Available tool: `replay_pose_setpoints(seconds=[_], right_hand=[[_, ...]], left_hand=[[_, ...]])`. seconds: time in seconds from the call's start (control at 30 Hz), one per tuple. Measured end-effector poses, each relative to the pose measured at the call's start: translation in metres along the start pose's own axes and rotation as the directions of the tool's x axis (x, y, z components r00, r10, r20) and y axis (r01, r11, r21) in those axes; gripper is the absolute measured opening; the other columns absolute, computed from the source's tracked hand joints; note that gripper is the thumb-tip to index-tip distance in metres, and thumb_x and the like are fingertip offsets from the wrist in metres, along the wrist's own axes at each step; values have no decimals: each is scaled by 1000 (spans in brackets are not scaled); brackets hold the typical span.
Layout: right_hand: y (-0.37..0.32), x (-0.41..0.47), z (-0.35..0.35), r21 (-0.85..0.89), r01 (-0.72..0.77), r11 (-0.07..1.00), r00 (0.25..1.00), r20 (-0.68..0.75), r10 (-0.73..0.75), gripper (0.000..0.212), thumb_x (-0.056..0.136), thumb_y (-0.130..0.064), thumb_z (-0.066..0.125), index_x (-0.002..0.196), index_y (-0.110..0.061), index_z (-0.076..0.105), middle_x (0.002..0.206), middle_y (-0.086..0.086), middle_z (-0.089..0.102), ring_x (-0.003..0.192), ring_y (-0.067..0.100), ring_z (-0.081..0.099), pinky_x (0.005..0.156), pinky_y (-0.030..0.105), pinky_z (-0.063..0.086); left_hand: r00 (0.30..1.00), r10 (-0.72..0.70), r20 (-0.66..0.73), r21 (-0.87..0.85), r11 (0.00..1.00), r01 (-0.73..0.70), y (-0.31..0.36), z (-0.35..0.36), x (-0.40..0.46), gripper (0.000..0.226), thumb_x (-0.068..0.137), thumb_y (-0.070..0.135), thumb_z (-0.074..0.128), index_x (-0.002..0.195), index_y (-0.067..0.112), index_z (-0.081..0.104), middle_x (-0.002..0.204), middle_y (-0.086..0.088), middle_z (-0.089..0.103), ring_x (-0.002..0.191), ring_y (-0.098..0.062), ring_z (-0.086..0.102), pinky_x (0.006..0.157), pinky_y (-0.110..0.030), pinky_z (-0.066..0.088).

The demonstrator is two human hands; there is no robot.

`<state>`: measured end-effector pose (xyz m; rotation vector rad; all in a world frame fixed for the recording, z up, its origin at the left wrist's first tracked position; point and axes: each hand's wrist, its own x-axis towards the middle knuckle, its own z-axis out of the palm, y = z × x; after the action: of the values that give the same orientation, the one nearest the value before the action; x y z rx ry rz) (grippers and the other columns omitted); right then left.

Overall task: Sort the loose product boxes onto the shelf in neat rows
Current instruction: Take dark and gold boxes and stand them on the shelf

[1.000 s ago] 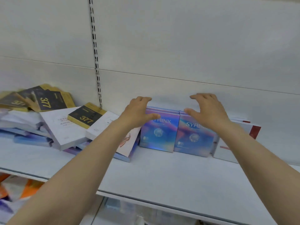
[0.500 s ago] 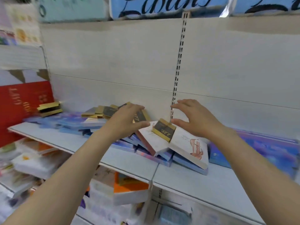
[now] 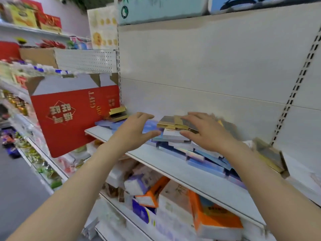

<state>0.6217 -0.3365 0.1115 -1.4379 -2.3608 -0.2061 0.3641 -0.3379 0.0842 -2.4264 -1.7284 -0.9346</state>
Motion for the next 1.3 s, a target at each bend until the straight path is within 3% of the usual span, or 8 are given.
replay_pose_setpoints(seconds=[0.23, 0.4, 0.63, 0.8, 0.9, 1.03, 1.2, 1.3], right_hand=[[-11, 120, 58, 64, 25, 998, 1000, 2, -26, 57, 94, -57, 48, 146, -36, 39, 157, -6, 31, 145, 13, 22, 114, 34, 26], [-16, 218, 91, 114, 39, 993, 999, 14, -41, 56, 95, -55, 49, 146, -33, 41, 157, -5, 33, 145, 11, 23, 113, 30, 25], [-46, 340, 163, 188, 34, 982, 985, 160, -65, 55, 96, -54, 48, 144, -26, 45, 151, 0, 42, 140, 18, 35, 112, 32, 29], [-72, 404, 219, 255, -75, 964, 956, 293, -4, 58, 95, -52, 52, 143, -21, 47, 147, 6, 47, 134, 24, 44, 108, 34, 35], [-83, 427, 252, 295, -187, 937, 935, 347, 78, 60, 95, -51, 54, 144, -18, 46, 146, 7, 49, 130, 24, 48, 103, 32, 37], [-97, 451, 284, 331, -313, 890, 898, 408, 164, 60, 96, -48, 55, 144, -13, 46, 145, 8, 52, 129, 24, 52, 103, 30, 39], [-103, 475, 304, 440, -483, 757, 866, 363, 342, 60, 93, -51, 58, 138, -14, 49, 125, 7, 64, 110, 21, 61, 91, 28, 46], [-106, 481, 312, 521, -587, 620, 809, 347, 474, 66, 85, -62, 62, 133, -18, 51, 119, 4, 65, 105, 21, 64, 92, 37, 53]], left_hand=[[1000, -25, 9, 8, 1000, 25, -98, 5, 64, 81, 77, 73, 49, 139, 21, 47, 135, 0, 50, 126, -18, 48, 105, -39, 42], [998, -56, 6, 50, 997, 55, -172, 6, 129, 69, 85, 60, 57, 139, 17, 48, 138, -3, 49, 126, -19, 45, 104, -31, 37], [990, -136, 26, 51, 990, 134, -279, 25, 183, 59, 87, 54, 59, 137, 22, 51, 134, -2, 55, 123, -20, 47, 93, -25, 33], [975, -191, 110, -15, 981, 194, -356, 60, 207, 64, 86, 52, 62, 143, 30, 43, 138, -4, 52, 128, -24, 44, 102, -35, 35], [961, -222, 167, -53, 971, 234, -401, 81, 223, 78, 82, 65, 56, 148, 28, 34, 152, -5, 37, 141, -28, 29, 114, -41, 27], [925, -283, 252, -106, 942, 317, -438, 96, 241, 92, 87, 61, 55, 156, 20, 10, 163, -6, 5, 150, -23, 2, 120, -37, 8], [982, -111, 154, -273, 950, 151, -448, 105, 238, 82, 85, 55, 63, 151, 20, 30, 149, -2, 42, 139, -16, 34, 111, -27, 25], [993, 19, 120, -421, 906, 34, -444, 102, 230, 68, 88, 48, 63, 147, 32, 34, 133, 12, 58, 127, -3, 46, 108, -25, 34]])
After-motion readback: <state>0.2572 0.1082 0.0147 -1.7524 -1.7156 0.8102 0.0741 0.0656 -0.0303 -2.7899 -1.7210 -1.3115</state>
